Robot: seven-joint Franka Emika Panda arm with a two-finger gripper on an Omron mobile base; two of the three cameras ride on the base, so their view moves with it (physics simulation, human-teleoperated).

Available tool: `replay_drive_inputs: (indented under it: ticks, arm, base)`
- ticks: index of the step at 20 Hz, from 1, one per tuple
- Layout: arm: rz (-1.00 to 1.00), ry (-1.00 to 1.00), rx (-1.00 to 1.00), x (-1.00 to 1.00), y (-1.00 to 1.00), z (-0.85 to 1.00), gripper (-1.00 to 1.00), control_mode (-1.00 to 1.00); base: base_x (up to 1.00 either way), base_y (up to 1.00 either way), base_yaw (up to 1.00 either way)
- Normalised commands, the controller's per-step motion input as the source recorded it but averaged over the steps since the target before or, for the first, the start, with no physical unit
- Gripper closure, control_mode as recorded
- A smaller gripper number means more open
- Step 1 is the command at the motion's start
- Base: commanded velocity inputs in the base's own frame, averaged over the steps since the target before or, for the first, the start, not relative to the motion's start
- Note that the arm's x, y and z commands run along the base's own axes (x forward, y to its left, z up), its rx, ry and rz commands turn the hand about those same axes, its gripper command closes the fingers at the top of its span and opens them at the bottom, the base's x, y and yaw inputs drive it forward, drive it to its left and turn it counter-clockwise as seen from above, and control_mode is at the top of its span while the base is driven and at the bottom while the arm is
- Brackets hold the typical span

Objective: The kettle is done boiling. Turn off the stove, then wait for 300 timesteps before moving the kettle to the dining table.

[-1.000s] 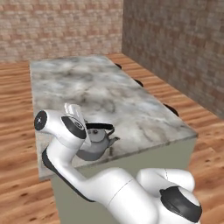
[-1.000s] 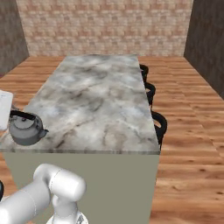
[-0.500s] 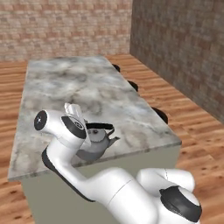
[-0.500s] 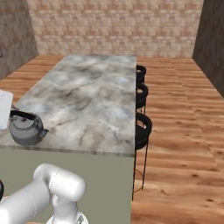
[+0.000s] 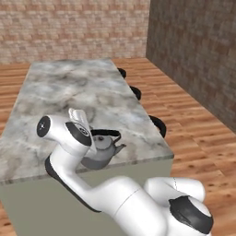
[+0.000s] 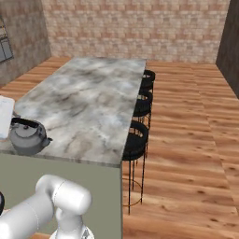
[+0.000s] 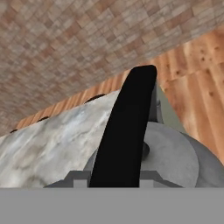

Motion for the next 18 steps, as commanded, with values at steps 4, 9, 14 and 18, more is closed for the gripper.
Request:
replay_drive_inputs:
  ticks: [4,9,14,18]
  arm:
    - [0.0,0.0,0.0,0.0,0.0,0.0,1.0,1.0]
    - [0.0,0.0,0.0,0.0,0.0,0.0,1.0,1.0]
    - [0.03,0.0,0.01,0.2,0.0,-0.01,1.0,-1.0]
    - [0.09,0.0,0.05,0.61,0.0,-0.05,1.0,-1.0]
  base:
    - [0.28,0.0,0.06]
    - [0.05,0.01,0.0]
    - [0.1,0.0,0.01]
    - [0.0,0.0,0.0]
